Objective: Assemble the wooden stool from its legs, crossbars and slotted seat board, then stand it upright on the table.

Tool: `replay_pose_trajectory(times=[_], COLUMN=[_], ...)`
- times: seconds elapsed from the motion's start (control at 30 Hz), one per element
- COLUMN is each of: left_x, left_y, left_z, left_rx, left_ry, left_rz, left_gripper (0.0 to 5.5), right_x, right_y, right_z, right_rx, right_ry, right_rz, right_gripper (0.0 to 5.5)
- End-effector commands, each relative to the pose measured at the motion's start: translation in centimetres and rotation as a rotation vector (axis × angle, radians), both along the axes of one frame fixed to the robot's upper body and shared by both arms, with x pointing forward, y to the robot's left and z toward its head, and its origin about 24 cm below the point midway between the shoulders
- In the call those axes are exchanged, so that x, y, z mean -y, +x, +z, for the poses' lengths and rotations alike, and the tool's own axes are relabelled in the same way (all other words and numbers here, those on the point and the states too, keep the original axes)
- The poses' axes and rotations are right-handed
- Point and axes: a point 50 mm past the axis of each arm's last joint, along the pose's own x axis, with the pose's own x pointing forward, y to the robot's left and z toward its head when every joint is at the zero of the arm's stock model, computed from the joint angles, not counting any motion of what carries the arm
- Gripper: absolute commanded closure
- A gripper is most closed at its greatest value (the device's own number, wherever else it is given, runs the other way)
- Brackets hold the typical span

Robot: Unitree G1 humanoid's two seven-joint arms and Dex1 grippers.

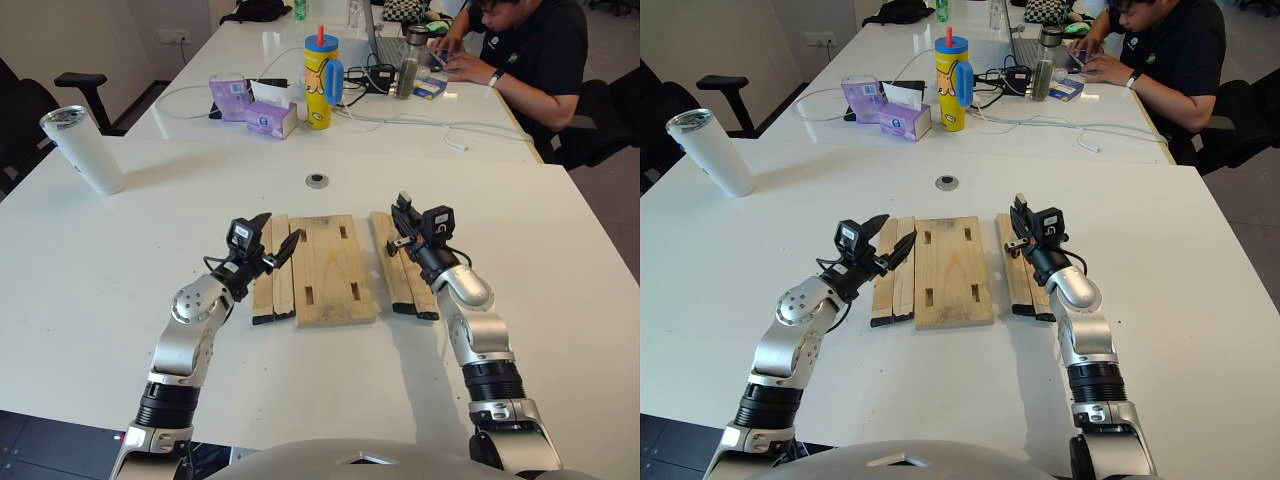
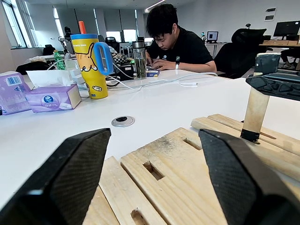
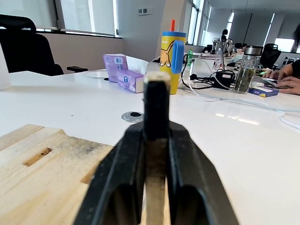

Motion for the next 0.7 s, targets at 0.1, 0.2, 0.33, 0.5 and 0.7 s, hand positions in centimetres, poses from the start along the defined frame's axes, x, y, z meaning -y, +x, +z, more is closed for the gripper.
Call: replay_pose_trajectory(times=[0.1,0.2,0.33,0.5,0.7], left_x=[0.0,0.0,0.0,0.0,0.1], left_y=[-0.1,-0.1,-0.2,-0.3,-0.3], left_z=[0.2,0.3,0.3,0.3,0.3], left_rx=[0.003,0.003,0.003,0.004,0.008], left_ry=[-0.011,-0.022,-0.026,-0.033,-0.041], left_rz=[-0.001,0.005,0.017,0.034,0.044], left_gripper=[2.02,2.02,2.02,2.02,2.02], right_x=[1.2,1.8,1.2,0.7,0.2], right_y=[0.5,1.2,1.4,1.5,1.4], right_z=[-1.1,-1.1,-0.9,-1.2,-0.3], right_rx=[-0.112,-0.182,-0.259,-0.384,-0.349], right_ry=[0.138,0.238,0.237,0.238,0.228], right_rz=[-0.098,-0.168,-0.207,-0.28,-0.275], right_gripper=[5.09,5.09,5.09,5.09,5.09])
